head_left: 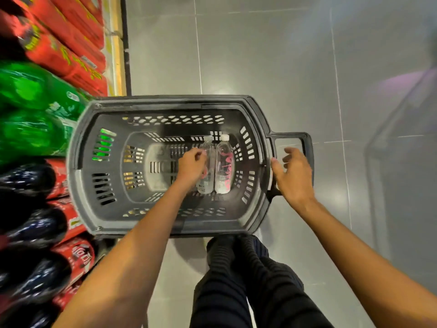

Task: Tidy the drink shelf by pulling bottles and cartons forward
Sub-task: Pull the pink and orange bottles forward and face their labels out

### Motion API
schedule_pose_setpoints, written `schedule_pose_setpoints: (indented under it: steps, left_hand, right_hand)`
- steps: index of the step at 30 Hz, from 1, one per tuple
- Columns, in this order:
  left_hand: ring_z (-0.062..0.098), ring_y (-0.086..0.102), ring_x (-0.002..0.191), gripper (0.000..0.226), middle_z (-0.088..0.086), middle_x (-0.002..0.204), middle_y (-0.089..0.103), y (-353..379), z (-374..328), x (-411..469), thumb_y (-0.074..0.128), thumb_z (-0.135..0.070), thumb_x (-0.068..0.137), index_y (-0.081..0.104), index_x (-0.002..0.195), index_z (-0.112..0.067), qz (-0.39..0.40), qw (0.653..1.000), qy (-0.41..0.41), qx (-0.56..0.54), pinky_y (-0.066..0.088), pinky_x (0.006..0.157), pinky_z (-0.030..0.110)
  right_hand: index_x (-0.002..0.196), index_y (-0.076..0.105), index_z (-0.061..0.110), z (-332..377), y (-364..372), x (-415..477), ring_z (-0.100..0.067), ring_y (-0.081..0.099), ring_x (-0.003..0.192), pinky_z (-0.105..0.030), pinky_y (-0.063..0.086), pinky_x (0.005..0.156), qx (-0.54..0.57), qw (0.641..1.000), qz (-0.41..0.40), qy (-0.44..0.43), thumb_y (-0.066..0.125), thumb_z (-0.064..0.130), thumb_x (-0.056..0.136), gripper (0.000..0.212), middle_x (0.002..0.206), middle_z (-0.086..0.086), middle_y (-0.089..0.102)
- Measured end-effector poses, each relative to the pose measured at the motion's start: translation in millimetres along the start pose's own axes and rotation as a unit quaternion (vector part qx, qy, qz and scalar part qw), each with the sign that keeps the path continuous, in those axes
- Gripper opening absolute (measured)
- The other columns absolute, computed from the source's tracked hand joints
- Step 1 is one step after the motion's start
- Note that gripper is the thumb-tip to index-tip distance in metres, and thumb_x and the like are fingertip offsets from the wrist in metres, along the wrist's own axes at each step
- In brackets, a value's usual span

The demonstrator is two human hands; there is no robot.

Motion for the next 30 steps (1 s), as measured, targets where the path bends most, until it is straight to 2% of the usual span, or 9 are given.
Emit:
schedule_pose_setpoints:
  steps: [4, 8, 10, 13, 16, 21, 23, 26, 30]
  left_hand:
    - [-0.003, 0.063, 0.064, 0.026, -0.009, 0.075, 0.066, -62, -52, -101, 0.044, -0.015, 0.102, 0.067, 0.090, -0.012, -0.032, 0.994, 0.022, -0.106, 0.047, 0.061, 0.010]
    - [0.020, 0.062, 0.070, 0.033, 0.005, 0.074, 0.067, -124, -78, -214, 0.039, -0.019, 0.104, 0.065, 0.085, -0.013, -0.082, 0.982, -0.007, -0.172, 0.052, 0.075, 0.036]
    - [0.025, 0.062, 0.072, 0.034, 0.009, 0.076, 0.067, -150, -90, -265, 0.038, -0.020, 0.104, 0.065, 0.084, -0.013, -0.104, 0.975, -0.028, -0.192, 0.051, 0.075, 0.041]
    - [0.020, 0.064, 0.070, 0.035, 0.004, 0.075, 0.069, -179, -106, -334, 0.038, -0.020, 0.104, 0.065, 0.083, -0.016, -0.136, 0.968, -0.033, -0.209, 0.052, 0.068, 0.032]
    - [0.015, 0.064, 0.065, 0.036, 0.002, 0.072, 0.069, -192, -115, -388, 0.038, -0.018, 0.104, 0.066, 0.082, -0.016, -0.153, 0.958, -0.036, -0.240, 0.050, 0.061, 0.019]
    - [0.019, 0.063, 0.065, 0.030, 0.006, 0.073, 0.069, -187, -108, -450, 0.042, -0.010, 0.100, 0.068, 0.085, -0.008, -0.170, 0.941, -0.068, -0.285, 0.049, 0.062, 0.024]
    - [0.021, 0.064, 0.068, 0.028, 0.008, 0.076, 0.071, -188, -106, -462, 0.044, -0.012, 0.100, 0.067, 0.084, -0.013, -0.175, 0.938, -0.068, -0.290, 0.050, 0.065, 0.030]
    - [0.017, 0.064, 0.064, 0.030, 0.009, 0.075, 0.070, -204, -102, -473, 0.044, -0.010, 0.100, 0.066, 0.080, -0.015, -0.211, 0.925, -0.070, -0.307, 0.049, 0.059, 0.021]
    - [0.017, 0.065, 0.065, 0.030, 0.007, 0.077, 0.071, -223, -93, -491, 0.043, -0.011, 0.100, 0.066, 0.081, -0.019, -0.277, 0.897, -0.084, -0.333, 0.051, 0.062, 0.026]
  right_hand:
    - [0.126, 0.053, -0.001, 36, -59, -47, -0.030, 0.060, 0.101, -0.027, 0.041, 0.084, 0.027, 1.000, 0.015, -0.007, 0.047, 0.017, 0.099, 0.032, 0.108, -0.016, 0.065]
    - [0.109, 0.062, 0.002, 83, -112, -115, -0.029, 0.065, 0.091, -0.029, 0.046, 0.081, 0.068, 0.996, 0.050, -0.018, 0.044, 0.016, 0.101, 0.024, 0.094, -0.014, 0.069]
    - [0.105, 0.063, 0.003, 107, -133, -145, -0.028, 0.066, 0.089, -0.032, 0.049, 0.082, 0.074, 0.995, 0.068, -0.026, 0.044, 0.019, 0.101, 0.025, 0.093, -0.015, 0.070]
    - [0.099, 0.065, 0.003, 133, -154, -188, -0.027, 0.067, 0.084, -0.041, 0.053, 0.083, 0.084, 0.990, 0.101, -0.050, 0.045, 0.021, 0.100, 0.027, 0.086, -0.012, 0.070]
    - [0.094, 0.067, 0.003, 146, -172, -226, -0.018, 0.067, 0.074, -0.039, 0.054, 0.080, 0.084, 0.984, 0.130, -0.084, 0.047, 0.020, 0.100, 0.027, 0.079, -0.007, 0.070]
    - [0.082, 0.065, 0.013, 152, -185, -265, -0.019, 0.064, 0.067, -0.034, 0.052, 0.075, 0.103, 0.977, 0.159, -0.095, 0.047, 0.013, 0.099, 0.025, 0.073, -0.008, 0.069]
    - [0.081, 0.066, 0.007, 155, -185, -271, -0.025, 0.064, 0.069, -0.040, 0.052, 0.077, 0.108, 0.976, 0.163, -0.096, 0.048, 0.010, 0.098, 0.025, 0.072, -0.012, 0.069]
    - [0.084, 0.066, 0.002, 173, -181, -274, -0.025, 0.063, 0.070, -0.047, 0.052, 0.082, 0.098, 0.972, 0.183, -0.113, 0.048, 0.010, 0.098, 0.024, 0.073, -0.013, 0.069]
    - [0.083, 0.066, 0.004, 215, -173, -269, -0.023, 0.064, 0.070, -0.040, 0.052, 0.079, 0.078, 0.956, 0.226, -0.171, 0.048, 0.011, 0.098, 0.024, 0.074, -0.011, 0.069]
Point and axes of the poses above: each hand's wrist, its own x-axis towards the middle knuckle, its own y-axis out of the palm, z = x × y, the point moved 9 cm from there along x, towards the middle knuckle
